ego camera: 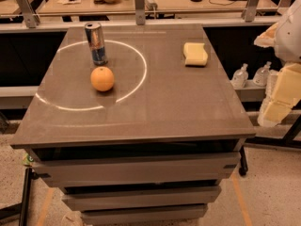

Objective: Move sponge near orange

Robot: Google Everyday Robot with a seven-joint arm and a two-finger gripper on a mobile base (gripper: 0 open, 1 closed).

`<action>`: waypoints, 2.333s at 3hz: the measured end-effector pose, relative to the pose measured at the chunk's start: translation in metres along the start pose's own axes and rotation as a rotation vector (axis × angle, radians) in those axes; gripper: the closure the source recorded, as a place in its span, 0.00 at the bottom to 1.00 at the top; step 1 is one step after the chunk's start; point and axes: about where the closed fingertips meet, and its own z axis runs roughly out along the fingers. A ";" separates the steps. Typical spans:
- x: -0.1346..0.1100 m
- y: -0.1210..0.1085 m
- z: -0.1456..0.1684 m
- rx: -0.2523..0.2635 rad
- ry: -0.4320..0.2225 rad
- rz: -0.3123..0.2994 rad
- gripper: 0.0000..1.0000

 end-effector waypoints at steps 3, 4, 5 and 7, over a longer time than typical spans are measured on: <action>0.036 -0.036 0.016 0.067 -0.281 0.239 0.00; 0.046 -0.060 0.018 0.136 -0.480 0.332 0.00; 0.034 -0.079 0.014 0.193 -0.602 0.414 0.00; 0.022 -0.088 0.023 0.205 -0.581 0.552 0.00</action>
Offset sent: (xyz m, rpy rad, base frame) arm 0.0354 -0.0334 -0.0011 0.3682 -0.0794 -0.2202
